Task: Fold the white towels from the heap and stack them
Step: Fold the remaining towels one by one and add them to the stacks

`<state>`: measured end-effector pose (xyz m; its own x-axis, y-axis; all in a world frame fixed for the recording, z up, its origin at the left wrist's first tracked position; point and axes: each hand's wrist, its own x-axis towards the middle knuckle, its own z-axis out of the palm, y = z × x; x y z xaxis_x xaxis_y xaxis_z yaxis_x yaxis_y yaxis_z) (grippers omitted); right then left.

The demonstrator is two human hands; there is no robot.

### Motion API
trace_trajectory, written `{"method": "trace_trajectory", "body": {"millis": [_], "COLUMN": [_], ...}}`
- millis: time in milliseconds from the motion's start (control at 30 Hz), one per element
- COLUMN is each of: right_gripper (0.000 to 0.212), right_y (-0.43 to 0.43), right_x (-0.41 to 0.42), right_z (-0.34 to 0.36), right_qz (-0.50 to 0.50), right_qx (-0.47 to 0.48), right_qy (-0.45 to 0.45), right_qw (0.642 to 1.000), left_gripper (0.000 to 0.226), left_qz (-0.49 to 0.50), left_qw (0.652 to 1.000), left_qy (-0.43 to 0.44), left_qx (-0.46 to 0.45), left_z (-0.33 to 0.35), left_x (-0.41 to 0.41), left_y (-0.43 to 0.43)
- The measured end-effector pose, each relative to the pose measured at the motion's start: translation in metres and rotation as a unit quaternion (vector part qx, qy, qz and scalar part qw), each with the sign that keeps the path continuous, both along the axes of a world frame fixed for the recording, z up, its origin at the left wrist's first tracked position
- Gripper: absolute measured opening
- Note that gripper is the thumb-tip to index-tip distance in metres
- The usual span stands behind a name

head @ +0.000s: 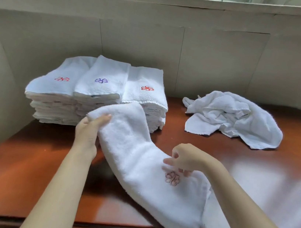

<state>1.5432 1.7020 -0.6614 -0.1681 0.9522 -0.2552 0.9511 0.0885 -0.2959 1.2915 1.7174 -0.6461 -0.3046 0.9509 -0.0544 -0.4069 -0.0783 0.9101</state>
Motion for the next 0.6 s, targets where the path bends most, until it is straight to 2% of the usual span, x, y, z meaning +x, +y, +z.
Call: {"method": "trace_trajectory", "body": {"millis": [67,100,167,200,267,433,467,533,600], "right_gripper": [0.032,0.029,0.041,0.052,0.06,0.013,0.013,0.028,0.043], "right_y": [-0.001,-0.001,-0.001,0.002,0.007,0.014,0.014,0.015,0.017], "right_x": [-0.008,-0.012,-0.027,-0.034,-0.051,-0.069,-0.071,-0.078,-0.084], "right_z": [0.002,0.004,0.015,0.023,0.045,0.087,0.094,0.107,0.122], "right_qz": [0.004,-0.002,0.015,0.037,0.078,0.054,0.054,0.037,0.006], "right_qx": [0.036,0.055,0.024,0.01,0.017,0.102,0.126,0.195,0.256], "right_qy": [0.094,0.173,0.394,0.465,0.488,0.524,0.524,0.523,0.54], "right_qw": [0.995,0.983,0.919,0.885,0.869,0.844,0.84,0.828,0.801], "left_gripper": [0.039,0.042,0.044,0.045,0.048,0.035,0.036,0.035,0.03], "left_qz": [-0.051,-0.073,-0.116,-0.136,-0.16,-0.084,-0.076,-0.077,-0.11], "left_qw": [0.997,0.994,0.985,0.981,0.977,0.989,0.989,0.986,0.979], "left_qy": [-0.016,-0.018,-0.009,0.001,0.03,0.07,0.075,0.096,0.119], "left_qx": [0.057,0.083,0.127,0.136,0.136,0.102,0.102,0.112,0.125], "left_z": [0.016,0.022,0.033,0.038,0.049,0.09,0.099,0.116,0.133], "left_x": [-0.006,-0.01,-0.014,-0.015,-0.014,-0.016,-0.018,-0.02,-0.019], "left_y": [-0.007,-0.01,-0.016,-0.019,-0.022,-0.016,-0.013,-0.008,-0.002]}}
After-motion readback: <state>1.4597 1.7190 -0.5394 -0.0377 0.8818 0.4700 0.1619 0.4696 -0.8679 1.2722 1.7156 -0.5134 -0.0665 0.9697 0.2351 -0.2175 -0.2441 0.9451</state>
